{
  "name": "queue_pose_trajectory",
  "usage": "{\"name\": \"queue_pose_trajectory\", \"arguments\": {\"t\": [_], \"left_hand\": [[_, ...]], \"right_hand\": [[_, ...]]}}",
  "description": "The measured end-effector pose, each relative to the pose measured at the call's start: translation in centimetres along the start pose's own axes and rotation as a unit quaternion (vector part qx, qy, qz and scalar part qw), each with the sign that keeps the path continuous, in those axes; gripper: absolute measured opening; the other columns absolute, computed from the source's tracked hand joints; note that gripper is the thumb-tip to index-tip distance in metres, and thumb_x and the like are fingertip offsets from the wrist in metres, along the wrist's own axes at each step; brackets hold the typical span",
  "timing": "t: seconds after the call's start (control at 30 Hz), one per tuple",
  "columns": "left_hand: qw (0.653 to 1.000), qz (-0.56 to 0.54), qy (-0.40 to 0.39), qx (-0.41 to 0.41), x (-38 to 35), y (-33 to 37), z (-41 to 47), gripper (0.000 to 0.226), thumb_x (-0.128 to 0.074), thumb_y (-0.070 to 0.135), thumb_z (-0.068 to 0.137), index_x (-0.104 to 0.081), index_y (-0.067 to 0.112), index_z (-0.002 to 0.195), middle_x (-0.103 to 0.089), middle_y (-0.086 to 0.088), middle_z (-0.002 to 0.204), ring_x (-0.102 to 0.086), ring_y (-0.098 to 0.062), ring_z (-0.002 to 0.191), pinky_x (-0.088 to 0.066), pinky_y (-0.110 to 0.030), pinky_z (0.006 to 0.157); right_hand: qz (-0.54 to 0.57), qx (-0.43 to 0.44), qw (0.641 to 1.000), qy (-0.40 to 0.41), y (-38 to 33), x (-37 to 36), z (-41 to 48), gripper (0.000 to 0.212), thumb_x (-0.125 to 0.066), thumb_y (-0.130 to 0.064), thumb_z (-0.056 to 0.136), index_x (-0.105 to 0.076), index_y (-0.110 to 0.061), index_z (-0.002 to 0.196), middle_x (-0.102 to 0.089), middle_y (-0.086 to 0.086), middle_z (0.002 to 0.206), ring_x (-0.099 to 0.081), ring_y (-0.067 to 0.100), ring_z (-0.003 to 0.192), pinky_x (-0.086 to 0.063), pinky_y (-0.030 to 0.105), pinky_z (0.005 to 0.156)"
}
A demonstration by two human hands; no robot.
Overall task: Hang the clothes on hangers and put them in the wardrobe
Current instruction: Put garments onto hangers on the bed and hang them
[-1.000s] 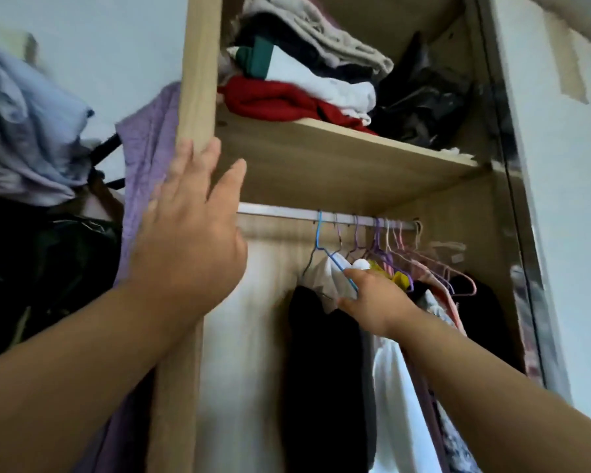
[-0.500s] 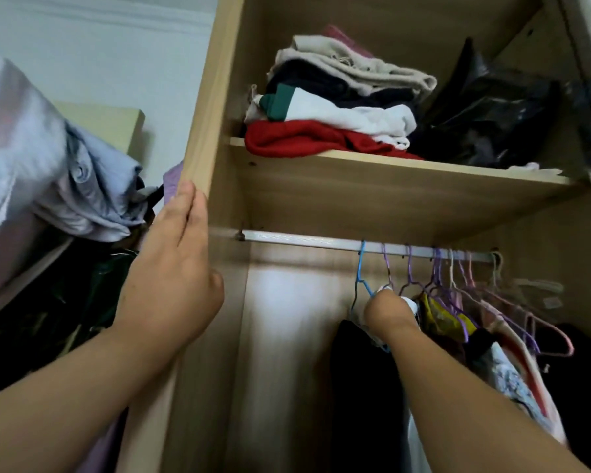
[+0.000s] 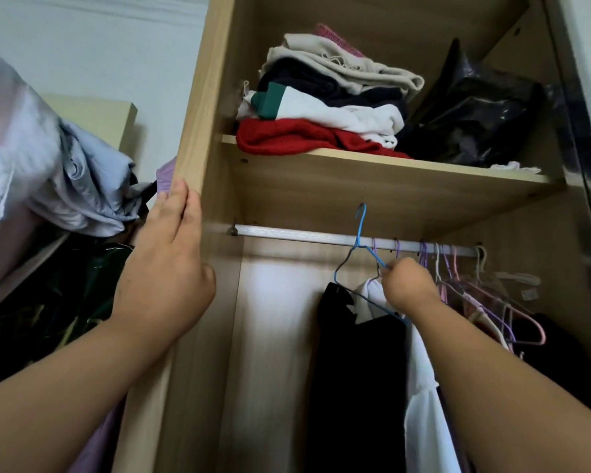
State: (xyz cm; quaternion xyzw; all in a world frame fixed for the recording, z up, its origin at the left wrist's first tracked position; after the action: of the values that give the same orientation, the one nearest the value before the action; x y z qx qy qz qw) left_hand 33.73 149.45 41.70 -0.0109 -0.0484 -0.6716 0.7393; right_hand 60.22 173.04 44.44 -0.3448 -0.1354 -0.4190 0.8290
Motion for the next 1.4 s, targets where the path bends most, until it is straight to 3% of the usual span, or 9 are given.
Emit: {"name": "queue_pose_trajectory", "arguments": {"t": [0.2,0.3,0.5,0.67,0.8,0.87,0.97,1.17,1.4], "left_hand": [[0.99,0.07,-0.033,-0.116,0.0,1.5,-0.2,0.077,-0.054,0.005,0.068,-0.035,0.002,0.143,-0.035,-0.027,0.145,-0.027,-0.046,0.137,-0.03,-0.06,0.107],[0.985,0.058,-0.049,-0.156,-0.4,3.4,-0.7,0.076,-0.057,0.01,0.063,-0.046,0.008,0.138,-0.044,-0.022,0.141,-0.035,-0.044,0.134,-0.035,-0.06,0.099],[0.97,-0.074,-0.181,-0.144,-4.8,8.9,-2.8,0.075,-0.064,0.026,0.075,-0.036,0.025,0.144,-0.029,-0.005,0.154,-0.02,-0.027,0.144,-0.024,-0.05,0.111],[0.925,-0.241,-0.259,-0.14,-8.6,14.1,-5.6,0.069,-0.053,0.03,0.087,-0.024,0.025,0.148,-0.021,-0.004,0.157,-0.023,-0.02,0.143,-0.025,-0.038,0.114],[0.862,-0.355,-0.334,-0.139,-10.8,17.4,-8.4,0.054,-0.047,0.03,0.094,-0.031,0.019,0.144,-0.036,-0.014,0.147,-0.038,-0.03,0.133,-0.033,-0.042,0.107],[0.83,-0.419,-0.342,-0.139,-11.1,18.4,-9.9,0.023,-0.045,0.031,0.096,-0.054,0.015,0.109,-0.059,-0.017,0.112,-0.055,-0.034,0.106,-0.045,-0.044,0.089],[0.756,-0.517,-0.37,-0.151,-10.8,19.6,-13.1,0.022,-0.05,0.028,0.095,-0.052,0.016,0.077,-0.058,-0.01,0.072,-0.057,-0.032,0.074,-0.042,-0.037,0.064],[0.605,-0.634,-0.393,-0.279,-6.3,20.3,-20.7,0.016,-0.056,0.026,0.093,-0.06,0.027,0.078,-0.053,0.007,0.052,-0.051,0.0,0.05,-0.036,-0.015,0.052],[0.48,-0.676,-0.414,-0.375,2.5,19.9,-30.1,0.012,-0.059,0.037,0.09,-0.064,0.028,0.083,-0.062,0.003,0.069,-0.057,-0.016,0.069,-0.041,-0.03,0.064]], "right_hand": [[0.014,0.089,0.995,0.045,1.7,5.3,-4.2,0.021,-0.05,-0.017,0.093,-0.066,-0.006,0.086,-0.066,0.02,0.089,-0.059,0.037,0.088,-0.039,0.032,0.067],[0.092,0.097,0.99,0.031,4.2,8.1,-6.9,0.022,-0.053,-0.017,0.091,-0.066,-0.01,0.075,-0.062,0.006,0.064,-0.056,0.021,0.063,-0.041,0.034,0.062],[0.136,0.088,0.987,0.014,8.0,13.5,-13.8,0.021,-0.057,-0.015,0.091,-0.075,-0.026,0.088,-0.073,-0.003,0.078,-0.059,0.007,0.069,-0.045,0.026,0.069],[0.113,0.083,0.99,-0.001,8.7,16.9,-21.4,0.032,-0.053,-0.009,0.094,-0.072,-0.034,0.086,-0.053,-0.017,0.048,-0.046,-0.003,0.044,-0.033,0.003,0.048],[0.089,0.012,0.996,-0.014,8.9,18.8,-27.9,0.033,-0.053,-0.013,0.094,-0.073,-0.039,0.09,-0.04,-0.011,0.049,-0.034,0.004,0.048,-0.032,0.011,0.046],[0.06,-0.034,0.998,0.005,8.7,19.7,-31.2,0.027,-0.054,-0.014,0.093,-0.074,-0.032,0.092,-0.041,-0.013,0.048,-0.034,0.004,0.047,-0.032,0.012,0.046],[-0.046,-0.09,0.994,0.042,7.3,20.6,-36.5,0.025,-0.057,-0.017,0.091,-0.069,-0.039,0.086,-0.05,-0.017,0.048,-0.042,0.0,0.046,-0.034,0.007,0.047],[-0.218,-0.255,0.928,0.164,3.9,19.6,-50.1,0.023,-0.054,-0.022,0.091,-0.059,-0.037,0.074,-0.061,-0.009,0.058,-0.051,0.005,0.051,-0.044,0.025,0.055],[-0.252,-0.432,0.828,0.253,-4.1,15.6,-68.2,0.028,-0.054,-0.019,0.091,-0.056,-0.036,0.07,-0.064,0.002,0.069,-0.057,0.021,0.065,-0.046,0.033,0.064]]}}
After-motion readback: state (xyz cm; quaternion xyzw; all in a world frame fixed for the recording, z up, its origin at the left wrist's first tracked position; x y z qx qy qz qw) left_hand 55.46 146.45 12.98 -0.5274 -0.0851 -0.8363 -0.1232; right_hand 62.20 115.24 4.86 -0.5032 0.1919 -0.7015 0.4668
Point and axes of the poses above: each hand's wrist, its own z-axis towards the middle knuckle, its own x-axis out of the back of the hand, y = z × x, the point moved 6 cm from there along z, towards the middle knuckle
